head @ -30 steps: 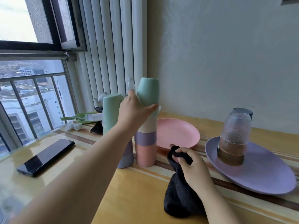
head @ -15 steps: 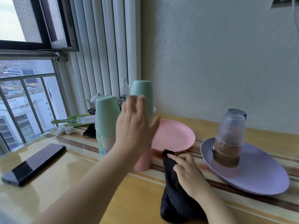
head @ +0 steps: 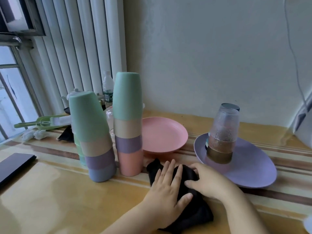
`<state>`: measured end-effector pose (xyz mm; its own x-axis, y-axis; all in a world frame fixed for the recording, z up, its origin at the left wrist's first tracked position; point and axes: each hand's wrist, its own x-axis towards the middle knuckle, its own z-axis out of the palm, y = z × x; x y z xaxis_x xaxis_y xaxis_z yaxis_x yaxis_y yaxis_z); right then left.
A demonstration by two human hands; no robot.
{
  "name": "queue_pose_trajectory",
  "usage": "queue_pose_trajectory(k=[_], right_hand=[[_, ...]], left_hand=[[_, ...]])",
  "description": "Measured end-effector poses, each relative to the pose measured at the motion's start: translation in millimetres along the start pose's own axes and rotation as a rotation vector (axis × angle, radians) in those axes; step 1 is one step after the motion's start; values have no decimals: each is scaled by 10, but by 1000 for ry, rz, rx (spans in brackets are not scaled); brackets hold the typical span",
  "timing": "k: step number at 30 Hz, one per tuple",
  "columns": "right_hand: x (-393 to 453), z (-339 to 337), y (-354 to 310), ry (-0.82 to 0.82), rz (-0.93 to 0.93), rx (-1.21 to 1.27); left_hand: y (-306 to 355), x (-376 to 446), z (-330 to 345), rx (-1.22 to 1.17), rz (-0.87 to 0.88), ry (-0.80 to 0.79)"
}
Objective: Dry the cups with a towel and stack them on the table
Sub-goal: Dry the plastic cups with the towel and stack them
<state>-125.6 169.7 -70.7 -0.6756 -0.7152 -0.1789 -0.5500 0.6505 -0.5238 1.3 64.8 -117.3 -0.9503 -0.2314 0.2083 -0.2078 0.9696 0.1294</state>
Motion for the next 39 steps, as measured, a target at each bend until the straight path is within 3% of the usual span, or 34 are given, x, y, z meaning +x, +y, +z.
queue_pose_trajectory(k=[1,3,5,7,9,12,15,19,23,26,28,29,32,33,37,39], right_hand=[[3,-15,-23,29,14,63],[-15,-48,-49,93,46,307],[-45,-111,-125,204,58,481],[-85,-136,-226,337,40,496],[-166,-103,-343,401,-9,514],[-399,68,-459,320,-193,564],[-623,337,-528,10,-370,476],[-591,563,-525,185,-370,200],[-494,636,-517,308,-356,209],[-483,499,-446,270,-280,401],[-515,480,-425,222,-237,354],[-540,509,-440,262,-247,265],[-640,629,-494,590,-436,-57],[-679,633,-499,620,-462,-119],[-785,628,-534,335,-460,-330],[-897,438,-525,256,-413,-248]], left_hand=[[-6,-30,-68,-7,51,-98],[-39,-59,-132,70,71,-30],[-40,-105,-215,98,26,-69],[-45,-198,-249,180,83,17],[-98,-253,-322,318,219,229],[-197,-272,-356,370,408,332],[-291,-288,-288,363,644,305],[-341,-366,-354,428,764,286],[-354,-403,-363,306,834,372],[-399,-472,-444,281,785,470],[-462,-556,-484,255,697,448],[-493,-599,-483,226,650,411],[-495,-671,-485,96,501,321],[-486,-678,-458,40,454,311],[-405,-640,-272,-83,363,227],[-408,-647,-253,-47,354,169]])
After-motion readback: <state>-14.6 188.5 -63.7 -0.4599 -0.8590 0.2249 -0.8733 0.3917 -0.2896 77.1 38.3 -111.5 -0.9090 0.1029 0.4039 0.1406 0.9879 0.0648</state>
